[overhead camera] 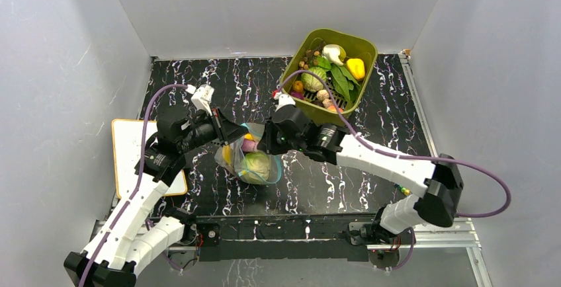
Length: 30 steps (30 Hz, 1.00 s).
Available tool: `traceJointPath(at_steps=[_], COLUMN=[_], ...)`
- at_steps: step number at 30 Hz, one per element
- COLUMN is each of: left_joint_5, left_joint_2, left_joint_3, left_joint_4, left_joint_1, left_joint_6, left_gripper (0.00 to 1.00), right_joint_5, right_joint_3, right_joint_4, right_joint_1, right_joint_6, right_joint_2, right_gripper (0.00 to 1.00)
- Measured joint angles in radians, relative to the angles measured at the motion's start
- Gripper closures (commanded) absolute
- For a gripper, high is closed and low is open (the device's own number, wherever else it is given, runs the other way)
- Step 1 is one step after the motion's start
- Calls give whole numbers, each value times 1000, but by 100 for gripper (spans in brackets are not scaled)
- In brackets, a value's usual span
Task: Place the food in the zip-top bag and seal the zipper
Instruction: Place the fake vegetable in the zipper food storage bag.
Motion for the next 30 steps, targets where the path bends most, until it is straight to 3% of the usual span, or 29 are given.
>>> traceJointPath(at_steps=[5,13,16,30], left_joint_5=[-30,-44,-49,-65], left_joint_2=[-11,-5,-3,-1], left_joint_3=[0,-17,-19,-32], left_joint_4=[-12,-11,-4,27], left_joint_1=[0,0,0,0], left_joint_6=[-9,-9,-3,81], left_gripper=[100,100,100,100], right_joint_5=[-5,6,4,126], right_joint_3=[0,0,0,138], right_joint_4=[54,61,49,-74], right_joint_1=[0,0,0,-16], right_joint_6=[-51,-90,-97,-258], right_joint_2=[87,83,50,-70], right_gripper=[85,53,46,36])
